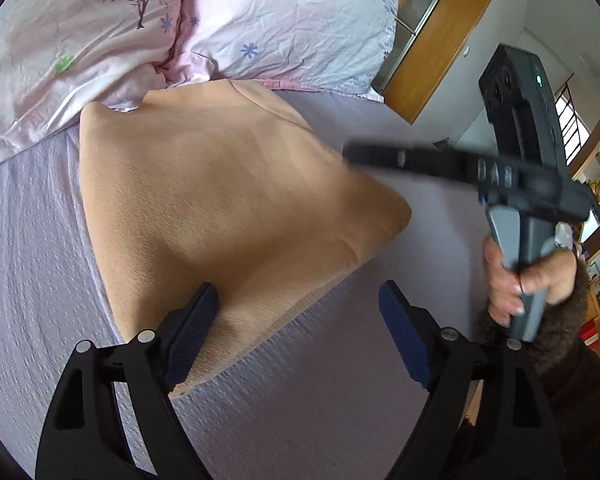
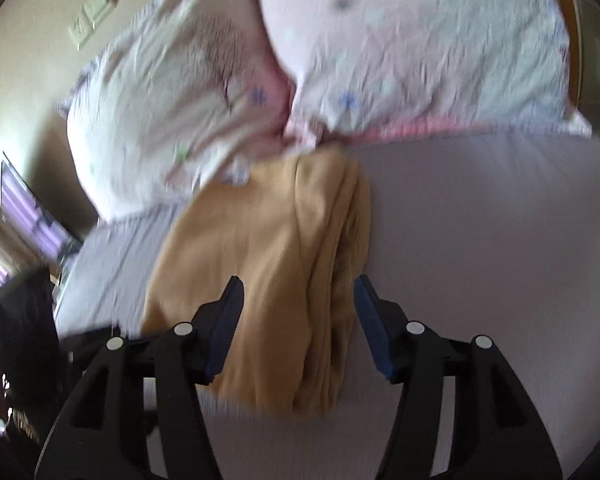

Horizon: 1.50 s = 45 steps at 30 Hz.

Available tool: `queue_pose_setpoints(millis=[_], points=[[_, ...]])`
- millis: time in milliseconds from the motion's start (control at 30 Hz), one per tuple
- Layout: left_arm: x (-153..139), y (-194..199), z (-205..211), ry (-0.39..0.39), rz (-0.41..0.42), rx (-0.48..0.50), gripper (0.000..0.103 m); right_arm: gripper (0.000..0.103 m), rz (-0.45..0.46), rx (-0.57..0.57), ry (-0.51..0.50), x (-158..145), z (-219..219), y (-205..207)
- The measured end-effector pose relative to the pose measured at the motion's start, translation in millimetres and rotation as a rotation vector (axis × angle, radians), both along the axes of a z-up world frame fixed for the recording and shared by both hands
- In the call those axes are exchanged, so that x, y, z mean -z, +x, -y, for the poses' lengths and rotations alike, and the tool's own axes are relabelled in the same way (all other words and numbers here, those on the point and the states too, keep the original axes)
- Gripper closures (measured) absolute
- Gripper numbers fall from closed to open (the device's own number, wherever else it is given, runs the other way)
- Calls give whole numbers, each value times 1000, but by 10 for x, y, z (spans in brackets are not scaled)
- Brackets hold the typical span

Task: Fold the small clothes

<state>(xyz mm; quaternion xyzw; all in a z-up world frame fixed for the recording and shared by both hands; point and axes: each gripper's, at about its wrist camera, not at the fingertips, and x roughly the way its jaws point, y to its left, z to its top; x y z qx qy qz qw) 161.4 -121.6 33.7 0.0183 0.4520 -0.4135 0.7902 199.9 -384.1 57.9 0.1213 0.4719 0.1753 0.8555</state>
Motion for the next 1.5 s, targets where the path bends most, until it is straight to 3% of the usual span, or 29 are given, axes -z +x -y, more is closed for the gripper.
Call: queue_pose_setpoints(millis=[33,133,200,333,367,400,433,500,633,700,767,800,867,933,1033,1167,1233,1267,1300,1333,1400,1433,1500], points=[[8,-16,11,5,3,5,19,93,-11,-14,-7,49,-37,-22],[44,-57,28,21,1,25,19,94,-19,-2,-15,169,-10,-119],[22,-111,-19,20,3,25,19,94,-45,13,37,224,71,-154],[-131,-25,-364,-114,-37,-59,19,87,-29,5,77,142,115,-180],[-161,48,-472,-152,-45,-104,19,73,-28,20,123,95,177,-153],[-173,167,-600,-187,-61,-169,19,41,-26,38,149,76,221,-91],[-147,306,-702,-199,-88,-237,19,20,-19,57,168,50,269,-38],[-20,584,-810,-213,-167,-316,19,20,-42,73,203,90,330,137],[277,943,-833,-230,-335,-375,19,20,-159,89,262,334,372,491],[296,1015,-802,-251,-342,-370,19,21,-174,86,280,398,379,575],[307,1080,-730,-257,-355,-355,19,33,-171,60,303,422,357,616],[320,1106,-714,-271,-361,-350,19,53,-183,45,323,467,341,637],[371,1162,-676,-295,-388,-345,34,66,-169,38,335,502,336,638],[375,1164,-705,-281,-375,-367,62,72,-153,33,361,477,335,627],[289,1078,-890,-306,-348,-357,71,74,-96,-8,380,308,186,563],[43,849,-1300,-248,-204,-397,70,74,-74,-110,322,230,-264,564],[25,795,-1420,-169,-165,-426,68,69,-115,-135,239,324,-480,593],[26,775,-1458,-134,-150,-439,68,60,-112,-118,190,322,-517,583],[-7,693,-1538,-106,-123,-447,68,53,-91,-94,152,269,-516,539],[-103,534,-1611,-99,-61,-450,68,52,-52,-77,145,177,-491,466],[-276,231,-1680,-112,23,-416,60,40,38,-91,252,-103,-405,229],[-326,132,-1651,-122,43,-398,50,35,39,-140,343,-186,-411,128],[-407,-117,-1568,-146,73,-338,41,33,-5,-226,444,-220,-528,-28]])
